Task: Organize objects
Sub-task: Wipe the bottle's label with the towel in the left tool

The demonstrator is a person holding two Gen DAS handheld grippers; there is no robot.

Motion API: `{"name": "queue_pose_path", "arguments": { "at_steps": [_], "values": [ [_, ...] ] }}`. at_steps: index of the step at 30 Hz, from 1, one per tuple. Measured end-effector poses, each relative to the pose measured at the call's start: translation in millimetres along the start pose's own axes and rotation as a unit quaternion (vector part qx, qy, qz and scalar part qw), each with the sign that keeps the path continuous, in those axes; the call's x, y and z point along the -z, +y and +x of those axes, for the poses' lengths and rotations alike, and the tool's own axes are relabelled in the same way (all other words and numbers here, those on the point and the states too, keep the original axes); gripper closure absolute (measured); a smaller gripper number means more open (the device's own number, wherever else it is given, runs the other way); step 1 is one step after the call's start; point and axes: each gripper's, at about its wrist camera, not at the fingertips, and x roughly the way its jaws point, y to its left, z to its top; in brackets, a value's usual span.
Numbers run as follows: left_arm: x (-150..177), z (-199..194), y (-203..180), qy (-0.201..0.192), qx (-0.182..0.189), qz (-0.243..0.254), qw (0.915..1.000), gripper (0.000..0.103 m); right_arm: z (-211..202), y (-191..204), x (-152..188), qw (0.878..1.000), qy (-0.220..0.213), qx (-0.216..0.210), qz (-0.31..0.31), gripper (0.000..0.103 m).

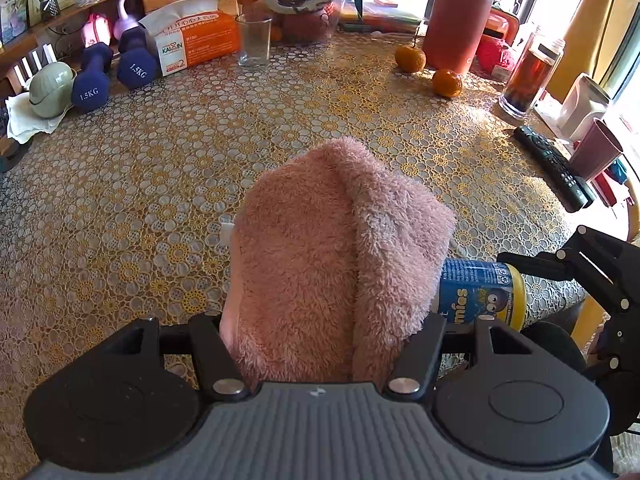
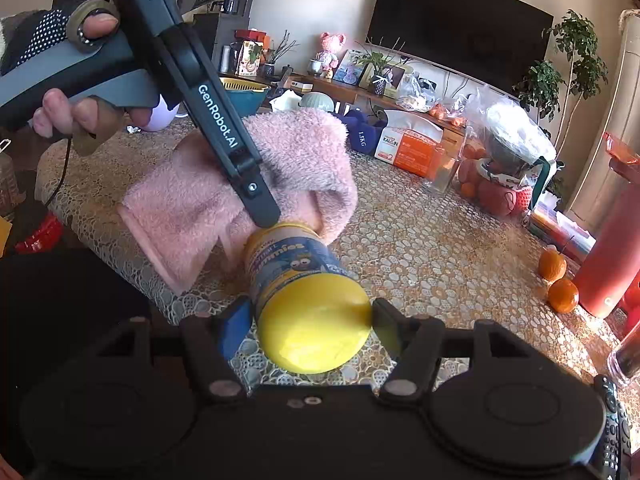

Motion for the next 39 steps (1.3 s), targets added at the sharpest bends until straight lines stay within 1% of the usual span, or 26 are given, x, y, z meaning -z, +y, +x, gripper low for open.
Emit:
{"name": "queue_pose_path", "arguments": {
  "at_steps": [3,7,10,12,13,15,18,19,24,29,31,34,36,39],
  "values": [
    [1,-12,-8,-0.015,0.014,0.015,0.9997,0.041,0,2,0,1.0,-0.001,0.001,-0.008,0.038],
    [0,-23,-28,-0.026,0.049,0.042,0.9976,0.041,0,3,1,1.0,0.0,0.002,-0.016,0.038],
    [4,-23,-43,-0.021,0.088,0.059,0.9942,0.041,-1,2,0,1.0,0.001,0.001,-0.017,0.038],
    [7,-18,-48,-0.009,0.12,0.066,0.9906,0.041,-1,2,0,1.0,0.001,-0.001,-0.02,0.038],
    [9,-14,-49,0.0,0.128,0.07,0.9893,0.041,0,2,0,1.0,0.002,-0.002,-0.022,0.038],
    [12,-8,-49,0.007,0.132,0.071,0.9887,0.041,1,2,0,0.999,0.009,-0.003,-0.032,0.038],
    [13,-5,-39,0.012,0.149,0.05,0.9875,0.041,2,1,2,0.999,0.015,-0.004,-0.04,0.038],
    [14,-4,-34,0.013,0.15,0.043,0.9876,0.041,2,0,2,0.999,0.014,-0.005,-0.04,0.038],
    [16,2,-15,0.021,0.126,0.02,0.9916,0.041,1,0,0,0.999,0.005,-0.006,-0.036,0.038],
    [20,13,11,0.029,0.089,-0.011,0.9956,0.041,1,-2,1,1.0,0.006,-0.008,-0.028,0.038],
    [22,15,20,0.03,0.081,-0.026,0.9959,0.041,1,-4,2,1.0,0.008,-0.011,-0.017,0.038],
    [23,6,25,0.014,0.089,-0.035,0.9954,0.041,0,-13,0,0.999,0.006,-0.019,0.027,0.038],
    [21,-3,22,0.0,0.093,-0.028,0.9952,0.041,-1,-20,-1,0.998,0.003,-0.024,0.053,0.038],
    [14,-15,10,-0.019,0.106,-0.015,0.9941,0.041,0,-28,-3,0.997,0.001,-0.024,0.076,0.038]
  ]
}}
